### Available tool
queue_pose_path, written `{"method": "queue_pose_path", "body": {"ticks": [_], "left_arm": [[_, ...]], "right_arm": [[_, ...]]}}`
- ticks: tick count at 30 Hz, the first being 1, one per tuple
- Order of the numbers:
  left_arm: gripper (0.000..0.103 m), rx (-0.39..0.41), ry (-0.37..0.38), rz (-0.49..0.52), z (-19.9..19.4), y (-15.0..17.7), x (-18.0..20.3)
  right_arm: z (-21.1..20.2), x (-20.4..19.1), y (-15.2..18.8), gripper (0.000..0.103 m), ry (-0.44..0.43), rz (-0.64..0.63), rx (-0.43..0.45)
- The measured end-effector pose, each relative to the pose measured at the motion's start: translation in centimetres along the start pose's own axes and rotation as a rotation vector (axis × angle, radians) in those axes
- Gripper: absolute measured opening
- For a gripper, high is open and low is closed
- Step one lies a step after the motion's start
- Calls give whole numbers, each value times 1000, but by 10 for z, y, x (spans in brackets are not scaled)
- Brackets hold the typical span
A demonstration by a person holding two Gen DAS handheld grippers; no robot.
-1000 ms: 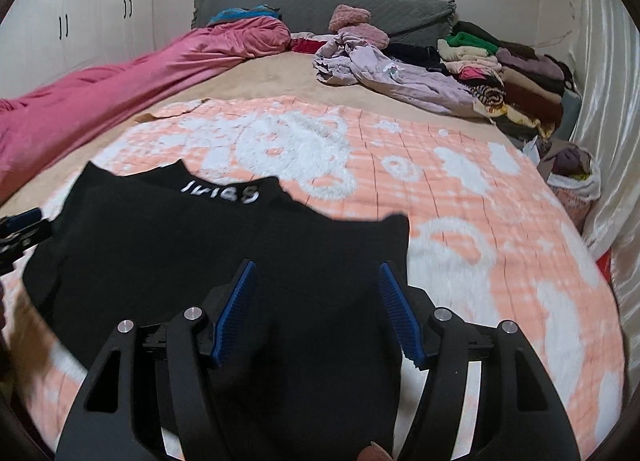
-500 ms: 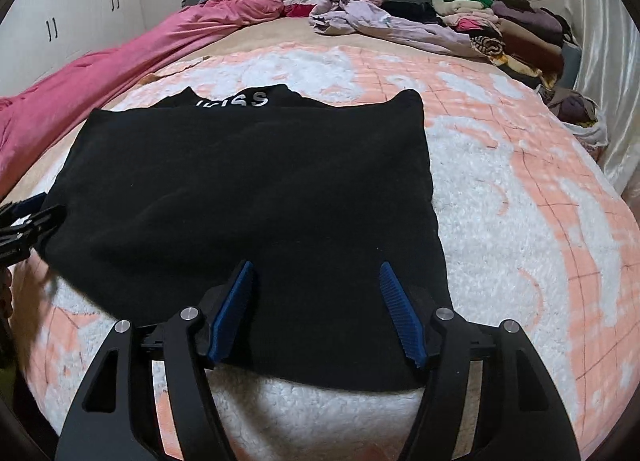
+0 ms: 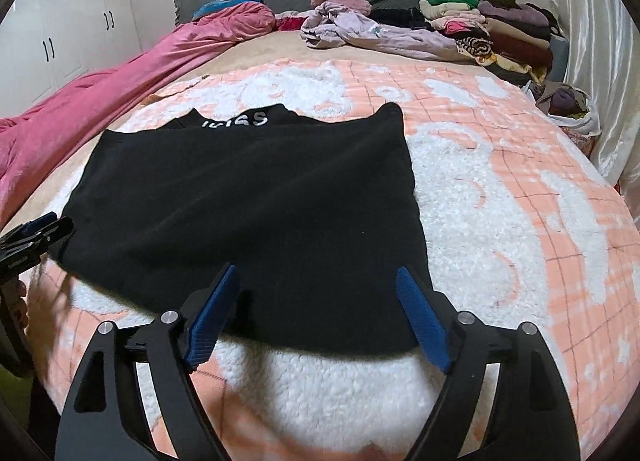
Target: Fold small clothes
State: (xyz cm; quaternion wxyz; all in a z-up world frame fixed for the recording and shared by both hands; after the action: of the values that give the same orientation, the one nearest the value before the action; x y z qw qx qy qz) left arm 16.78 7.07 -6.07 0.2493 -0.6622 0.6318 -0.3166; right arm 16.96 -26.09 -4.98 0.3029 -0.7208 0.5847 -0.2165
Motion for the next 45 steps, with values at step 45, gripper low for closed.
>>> {"method": "queue_pose_path", "body": {"ticks": [45], "left_arm": [[93, 56, -136, -229, -29, -14, -101]], "right_arm": [[-5, -221, -1, 95, -204, -477, 81]]}}
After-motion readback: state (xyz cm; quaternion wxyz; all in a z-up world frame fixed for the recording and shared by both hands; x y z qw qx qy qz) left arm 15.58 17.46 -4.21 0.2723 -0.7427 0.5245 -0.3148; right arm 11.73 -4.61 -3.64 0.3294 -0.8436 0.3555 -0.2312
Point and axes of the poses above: each gripper's, at about its wrist camera, not at the fingertips, and z roughly the way its jaws point, x to its right, y to its underside, the point moved 6 cm from there along z, roughly the way its jaws point, and after that the axes turned 1 degree about y, right-handed, at the moved point
